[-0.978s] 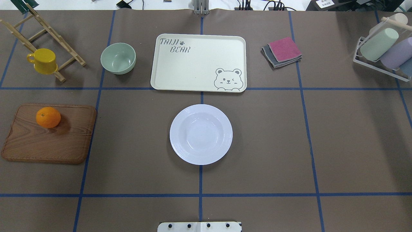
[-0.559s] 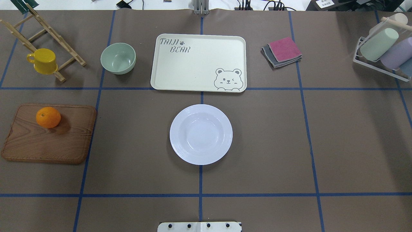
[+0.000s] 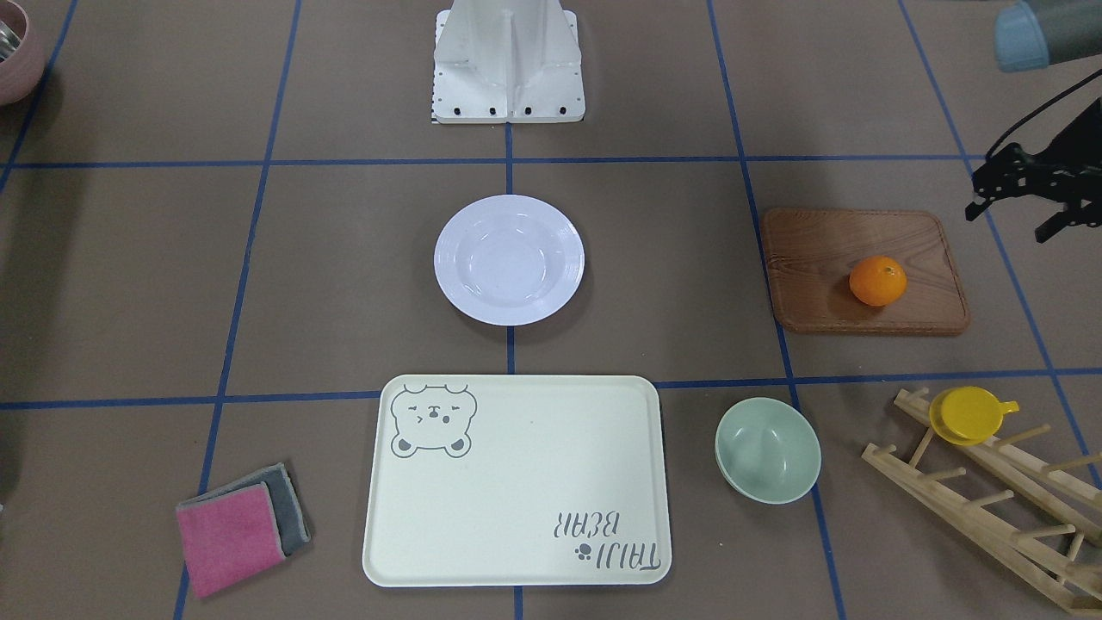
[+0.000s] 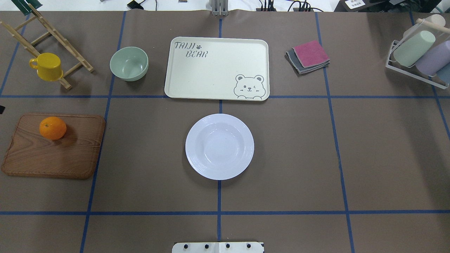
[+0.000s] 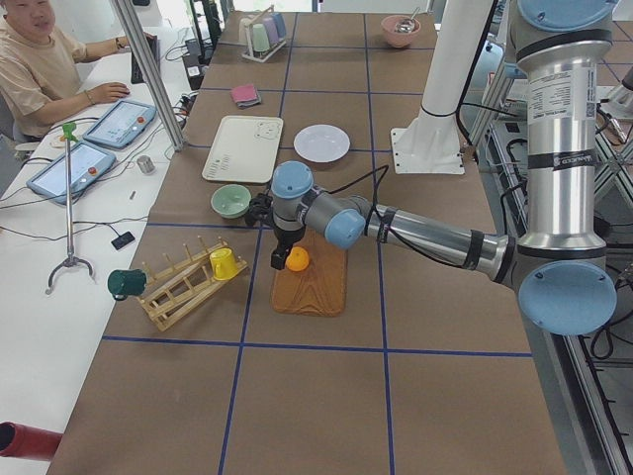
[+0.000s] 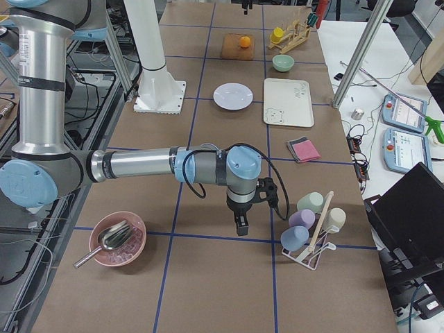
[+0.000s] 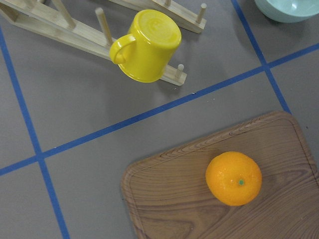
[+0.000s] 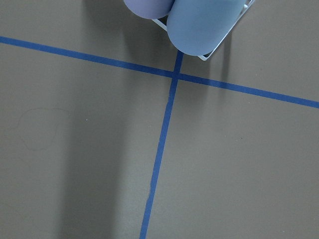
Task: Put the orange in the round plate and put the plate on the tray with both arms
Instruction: 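Lower the left gripper onto the orange on the wooden board and grasp it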
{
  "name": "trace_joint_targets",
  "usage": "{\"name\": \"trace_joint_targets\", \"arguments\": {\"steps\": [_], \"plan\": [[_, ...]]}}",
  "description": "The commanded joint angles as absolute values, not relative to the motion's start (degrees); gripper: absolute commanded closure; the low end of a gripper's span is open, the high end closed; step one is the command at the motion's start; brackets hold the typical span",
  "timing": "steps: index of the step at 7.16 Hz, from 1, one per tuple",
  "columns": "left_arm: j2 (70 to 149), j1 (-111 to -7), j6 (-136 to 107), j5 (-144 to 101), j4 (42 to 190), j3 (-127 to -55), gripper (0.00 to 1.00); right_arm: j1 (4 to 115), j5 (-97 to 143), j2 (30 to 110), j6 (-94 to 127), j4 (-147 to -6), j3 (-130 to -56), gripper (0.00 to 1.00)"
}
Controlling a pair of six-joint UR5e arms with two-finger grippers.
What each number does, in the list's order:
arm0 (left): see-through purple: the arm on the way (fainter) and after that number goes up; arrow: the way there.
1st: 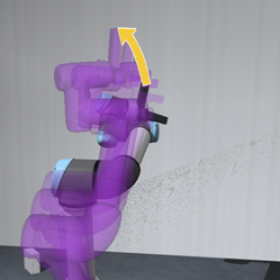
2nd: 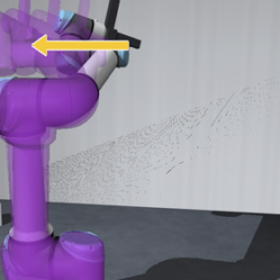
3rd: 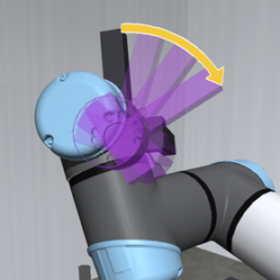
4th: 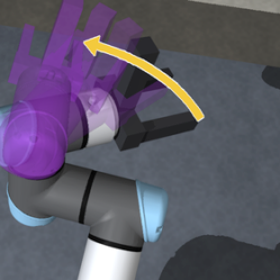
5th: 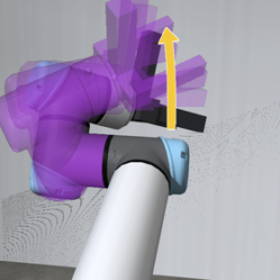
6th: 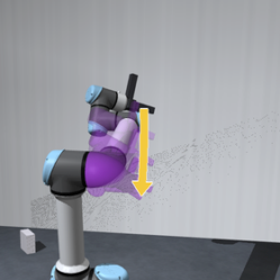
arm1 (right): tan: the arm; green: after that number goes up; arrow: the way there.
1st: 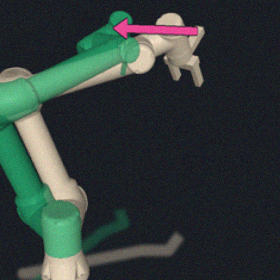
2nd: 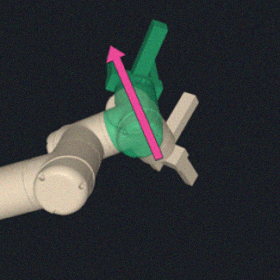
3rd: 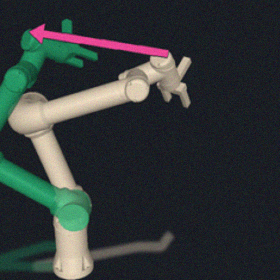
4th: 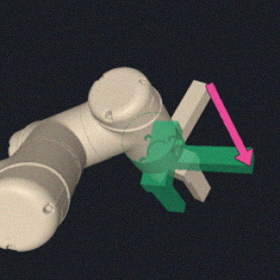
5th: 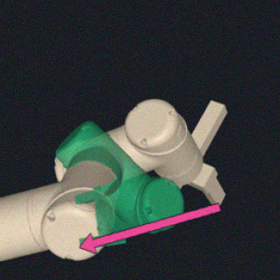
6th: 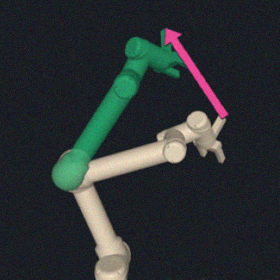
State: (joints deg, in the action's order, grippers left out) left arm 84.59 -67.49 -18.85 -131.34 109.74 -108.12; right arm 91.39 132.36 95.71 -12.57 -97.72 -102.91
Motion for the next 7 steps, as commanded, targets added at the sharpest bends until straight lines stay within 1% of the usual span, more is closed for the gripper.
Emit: {"name": "trace_joint_targets", "arguments": {"steps": [1, 2, 3, 5, 7], "plan": [[84.5, -56.1, -31.4, -123.3, 118.6, -105.3, 0.0, 91.3, 132.4, 95.7, -12.6, -97.7, -102.8, 0.0], [85.1, -54.1, -35.6, -122.0, 125.4, -101.9, 0.0, 91.3, 132.4, 95.7, -12.6, -97.7, -102.8, 0.0], [85.3, -53.6, -36.6, -122.0, 127.5, -100.0, 0.0, 91.3, 132.4, 95.7, -12.6, -97.7, -102.8, 0.0], [86.2, -52.8, -37.0, -121.8, 127.5, -99.1, 0.0, 91.2, 132.4, 95.7, -12.6, -97.7, -102.8, 0.0], [89.2, -51.3, -38.1, -120.1, 127.6, -95.9, 0.0, 91.2, 132.4, 95.7, -12.6, -97.7, -102.7, 0.0]]}}
